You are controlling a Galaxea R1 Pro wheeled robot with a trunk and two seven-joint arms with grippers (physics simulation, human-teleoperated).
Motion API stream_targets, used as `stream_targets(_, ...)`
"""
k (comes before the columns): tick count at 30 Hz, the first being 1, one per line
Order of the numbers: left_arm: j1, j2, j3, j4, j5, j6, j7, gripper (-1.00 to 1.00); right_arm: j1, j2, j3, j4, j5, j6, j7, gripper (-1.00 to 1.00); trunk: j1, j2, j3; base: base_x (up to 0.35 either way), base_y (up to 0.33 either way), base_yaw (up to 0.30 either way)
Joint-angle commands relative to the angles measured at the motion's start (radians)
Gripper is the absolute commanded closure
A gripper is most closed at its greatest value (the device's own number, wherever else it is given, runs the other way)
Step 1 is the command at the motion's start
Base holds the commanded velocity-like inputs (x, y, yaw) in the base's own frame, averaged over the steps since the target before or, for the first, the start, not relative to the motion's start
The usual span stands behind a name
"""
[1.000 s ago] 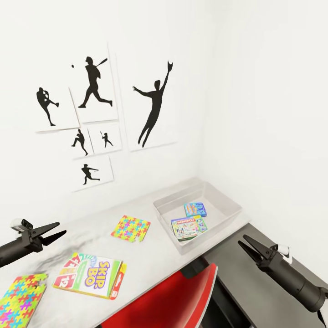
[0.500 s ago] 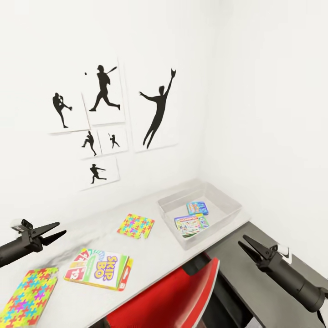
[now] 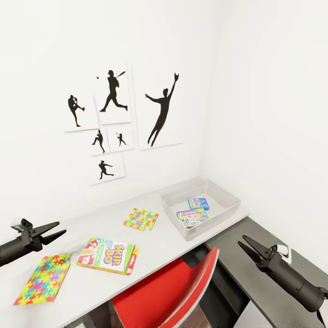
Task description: Put all the toys in the child's room - the three board games (two on the bed and one on the table), the two jigsaw puzzles on the table, and the tennis ball on the table - inside the toy box on the table in the child's room.
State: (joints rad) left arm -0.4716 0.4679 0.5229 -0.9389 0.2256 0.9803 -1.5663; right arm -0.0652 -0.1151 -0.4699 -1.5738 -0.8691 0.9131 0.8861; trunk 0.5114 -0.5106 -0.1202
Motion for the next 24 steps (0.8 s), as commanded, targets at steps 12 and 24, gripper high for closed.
stream_targets(12,-0.001,0.000,-0.001,-0.001,-0.002,0.011,-0.004,-1.00,-0.001,0.000,-0.001,-0.001,0.000,0.004,-0.004,-1.00,0.000,-0.002,0.007,-0.242,0.000,0.218)
stream_targets(24,-0.001,-0.001,-0.001,-0.001,-0.002,0.011,-0.004,-1.00,-0.001,0.000,0.001,-0.004,0.001,0.004,-0.008,-1.00,0.000,-0.002,0.017,-0.071,0.000,0.219)
